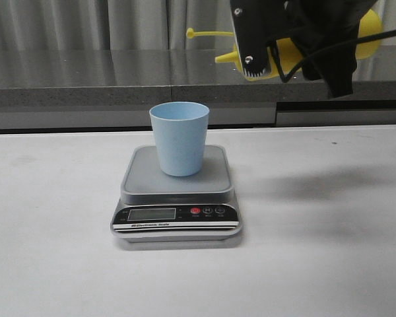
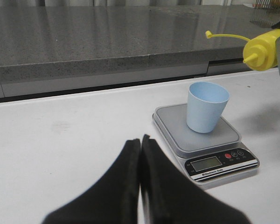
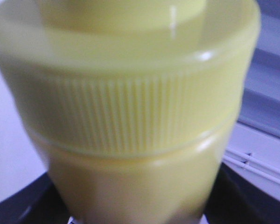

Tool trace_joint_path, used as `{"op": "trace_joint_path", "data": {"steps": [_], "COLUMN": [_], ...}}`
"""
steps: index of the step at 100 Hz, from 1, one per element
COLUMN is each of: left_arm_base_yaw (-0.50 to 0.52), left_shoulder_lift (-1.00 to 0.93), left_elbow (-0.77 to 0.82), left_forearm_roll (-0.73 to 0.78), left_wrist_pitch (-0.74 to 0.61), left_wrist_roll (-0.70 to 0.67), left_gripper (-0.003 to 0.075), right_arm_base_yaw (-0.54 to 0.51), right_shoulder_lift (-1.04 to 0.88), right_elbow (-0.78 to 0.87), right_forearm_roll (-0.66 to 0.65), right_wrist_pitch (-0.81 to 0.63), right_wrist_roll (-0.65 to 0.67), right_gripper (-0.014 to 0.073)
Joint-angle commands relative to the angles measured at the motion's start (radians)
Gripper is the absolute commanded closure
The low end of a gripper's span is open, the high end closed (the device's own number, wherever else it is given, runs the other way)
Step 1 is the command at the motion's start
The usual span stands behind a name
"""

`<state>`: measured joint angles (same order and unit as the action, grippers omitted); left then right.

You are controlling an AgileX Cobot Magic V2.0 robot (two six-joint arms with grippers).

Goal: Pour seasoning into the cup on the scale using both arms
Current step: 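Tilt the bottle nozzle-down above the cup with the right gripper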

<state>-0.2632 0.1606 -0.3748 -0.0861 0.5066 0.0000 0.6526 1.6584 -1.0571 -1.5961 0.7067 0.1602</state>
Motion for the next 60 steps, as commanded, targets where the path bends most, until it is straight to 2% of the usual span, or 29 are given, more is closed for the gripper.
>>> {"op": "trace_joint_path", "data": {"steps": [1,19,30,60], "left_arm_base_yaw": [0.002,0.002,0.002,0.002], "left_shoulder_lift": [0.010,0.010,0.010,0.010], "left_elbow": [-0.027,-0.027,-0.027,-0.027], "left_forearm_roll": [-0.010,-0.010,-0.010,-0.010], "left_wrist_pitch": [-0.080,-0.080,-0.080,-0.080], "left_wrist_roll": [-0.008,-0.008,-0.008,-0.008], "left_gripper": [0.0741,0.0741,0.0741,0.0741], "right_arm_base_yaw": [0.018,0.045,0.067,0.094], "right_shoulder_lift": [-0.014,-0.001,0.015,0.091], "right_elbow": [-0.038,-0.041,-0.042,-0.125], "right_forearm_roll": [-0.093,-0.123,-0.203,-0.203], "right_wrist_pitch": [0.086,0.089,0.106,0.198], "right_wrist_roll": [-0.004,-0.004,-0.007,-0.049], "right_gripper": [0.0575,0.0575,0.0575,0.0575]}}
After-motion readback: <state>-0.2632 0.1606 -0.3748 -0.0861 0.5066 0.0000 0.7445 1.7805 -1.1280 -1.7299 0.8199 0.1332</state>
